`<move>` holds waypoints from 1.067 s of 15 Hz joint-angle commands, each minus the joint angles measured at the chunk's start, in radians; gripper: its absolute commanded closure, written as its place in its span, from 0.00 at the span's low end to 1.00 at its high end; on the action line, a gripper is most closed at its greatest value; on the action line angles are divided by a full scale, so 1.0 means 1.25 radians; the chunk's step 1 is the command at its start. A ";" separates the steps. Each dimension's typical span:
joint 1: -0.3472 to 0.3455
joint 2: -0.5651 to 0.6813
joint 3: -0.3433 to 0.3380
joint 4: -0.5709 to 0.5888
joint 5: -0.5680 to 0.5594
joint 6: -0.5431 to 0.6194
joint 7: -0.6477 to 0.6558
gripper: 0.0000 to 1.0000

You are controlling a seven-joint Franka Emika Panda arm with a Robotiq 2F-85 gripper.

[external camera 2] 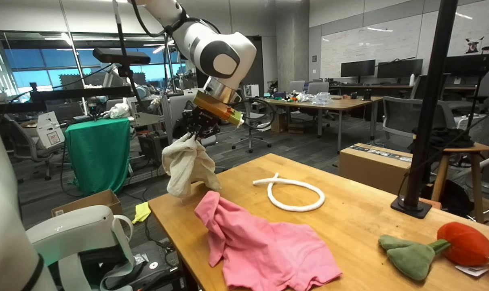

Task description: Move the peach shirt and then the radish to the right, move the pink shirt forwards, move the towel to the front left side of the table

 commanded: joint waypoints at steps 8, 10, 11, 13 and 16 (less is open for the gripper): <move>-0.005 0.005 0.001 0.012 0.019 0.008 0.013 0.43; -0.007 0.004 -0.001 0.013 0.012 0.007 0.023 0.27; -0.007 0.004 -0.003 0.014 0.007 0.008 0.029 0.21; -0.009 0.002 -0.006 0.014 -0.007 0.010 0.050 0.05; -0.006 -0.003 -0.007 0.011 -0.074 0.050 0.102 0.00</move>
